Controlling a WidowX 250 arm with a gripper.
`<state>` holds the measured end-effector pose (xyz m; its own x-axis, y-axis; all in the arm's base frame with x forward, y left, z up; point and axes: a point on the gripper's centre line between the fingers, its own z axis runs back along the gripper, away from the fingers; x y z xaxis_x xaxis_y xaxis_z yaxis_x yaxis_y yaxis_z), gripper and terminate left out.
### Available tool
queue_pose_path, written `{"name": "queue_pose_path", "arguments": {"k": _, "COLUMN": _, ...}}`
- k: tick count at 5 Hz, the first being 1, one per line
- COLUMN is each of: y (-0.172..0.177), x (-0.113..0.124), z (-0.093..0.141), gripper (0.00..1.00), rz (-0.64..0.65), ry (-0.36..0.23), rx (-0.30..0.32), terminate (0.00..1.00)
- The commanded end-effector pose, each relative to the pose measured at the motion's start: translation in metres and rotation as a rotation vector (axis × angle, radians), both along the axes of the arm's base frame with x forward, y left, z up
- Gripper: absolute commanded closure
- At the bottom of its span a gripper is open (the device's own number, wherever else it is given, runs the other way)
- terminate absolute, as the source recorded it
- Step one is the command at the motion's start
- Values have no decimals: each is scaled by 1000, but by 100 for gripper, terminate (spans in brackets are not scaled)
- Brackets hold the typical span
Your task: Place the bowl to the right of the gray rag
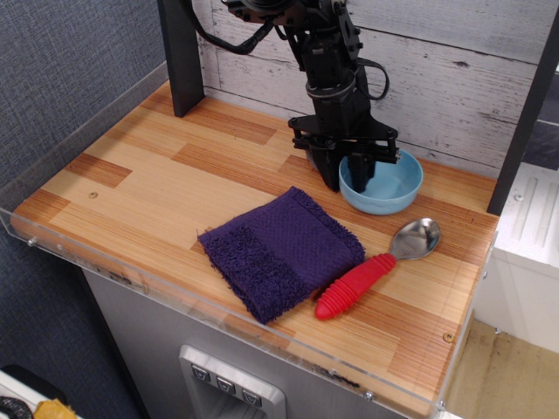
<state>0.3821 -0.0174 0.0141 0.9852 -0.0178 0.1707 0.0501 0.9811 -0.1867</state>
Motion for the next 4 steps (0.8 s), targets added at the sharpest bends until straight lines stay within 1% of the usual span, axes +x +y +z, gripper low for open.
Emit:
{"name": "queue_pose_path", "arguments": {"k": 1, "y": -2, "x": -5, "z": 26, "gripper": 0, "rz": -15, "ry": -66, "rx": 15, "terminate": 0}}
{"name": "queue_pose_path", "arguments": {"k": 2, "y": -2, "x": -4, "z": 39, "gripper": 0, "rz": -45, "ry": -97, "rx": -28, "terminate": 0}}
{"name": "queue_pose_path", "arguments": {"k": 3, "y": -2, "x": 3, "z": 70, "gripper": 0, "rz": -86, "ry": -175, "rx": -70, "terminate": 0}}
{"name": "queue_pose_path", "arguments": {"k": 4, "y": -3, "x": 5, "z": 108, "gripper": 0, "rz": -110, "ry": -261, "rx": -74, "terminate": 0}}
